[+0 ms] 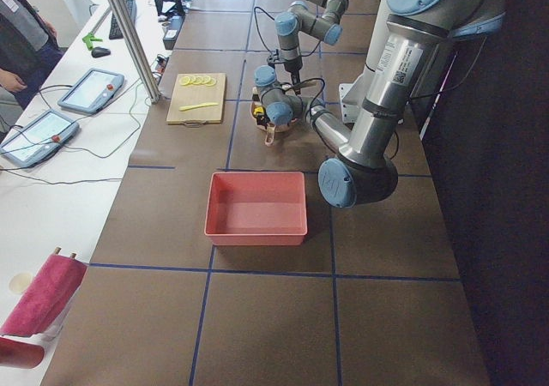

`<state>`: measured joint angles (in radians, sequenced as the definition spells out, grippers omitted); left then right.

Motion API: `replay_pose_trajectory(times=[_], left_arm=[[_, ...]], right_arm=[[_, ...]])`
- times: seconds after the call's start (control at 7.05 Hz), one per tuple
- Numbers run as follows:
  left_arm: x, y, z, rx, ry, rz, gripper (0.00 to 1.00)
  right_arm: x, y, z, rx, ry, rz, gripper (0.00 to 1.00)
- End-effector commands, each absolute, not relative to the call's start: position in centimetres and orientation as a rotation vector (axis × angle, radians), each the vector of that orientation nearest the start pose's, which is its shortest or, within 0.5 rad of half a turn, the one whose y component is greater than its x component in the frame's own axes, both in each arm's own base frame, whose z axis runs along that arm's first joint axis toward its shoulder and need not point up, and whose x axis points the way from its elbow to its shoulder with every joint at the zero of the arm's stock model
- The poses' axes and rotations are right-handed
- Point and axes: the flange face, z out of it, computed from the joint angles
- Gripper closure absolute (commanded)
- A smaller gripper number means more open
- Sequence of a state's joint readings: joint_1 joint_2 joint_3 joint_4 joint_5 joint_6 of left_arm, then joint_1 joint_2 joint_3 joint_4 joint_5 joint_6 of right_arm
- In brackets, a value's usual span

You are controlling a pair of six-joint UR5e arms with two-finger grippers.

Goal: Sweep and dump trash into bin
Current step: 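Lift the brush with the right gripper and reposition it beside the dustpan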

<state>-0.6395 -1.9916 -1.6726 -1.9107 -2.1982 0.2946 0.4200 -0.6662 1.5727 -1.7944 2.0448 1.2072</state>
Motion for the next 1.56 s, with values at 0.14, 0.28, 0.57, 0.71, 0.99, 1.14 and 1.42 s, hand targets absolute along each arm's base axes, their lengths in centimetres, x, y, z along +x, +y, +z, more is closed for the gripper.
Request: replay_pose_trajectory(times=[0.14, 0.28, 0.57, 0.71, 0.99, 1.14, 1.42], left_arm=[[46.5, -44.2, 33.8, 0.654, 0.889, 1.376, 0.01], [46.4, -44.3, 33.8, 0.656, 0.888, 1.373, 0.01], [46.4, -44.2, 33.6, 0.659, 0.89, 1.375, 0.01], [46.2, -44.3, 33.4, 0.663, 0.891, 1.373, 0.01], [45.9, -44.6, 33.4, 0.668, 0.885, 1.371, 0.01], [45.9, -44.6, 33.4, 0.668, 0.883, 1.372, 0.01], [45.5, -44.8, 34.4, 0.657, 0.875, 1.37, 0.01]], right_arm=[[-57.5, -37.9, 12.6, -0.163, -0.787, -0.076, 1.0], [-56.7, -38.2, 12.7, -0.167, -0.791, -0.069, 1.0], [-56.5, -38.4, 13.5, -0.17, -0.784, -0.063, 1.0], [-56.5, -38.4, 13.7, -0.171, -0.781, -0.063, 1.0], [-56.4, -38.5, 13.7, -0.171, -0.781, -0.062, 1.0], [-56.2, -38.7, 13.7, -0.169, -0.783, -0.06, 1.0], [-53.7, -38.2, 14.5, -0.154, -0.804, -0.056, 1.0]])
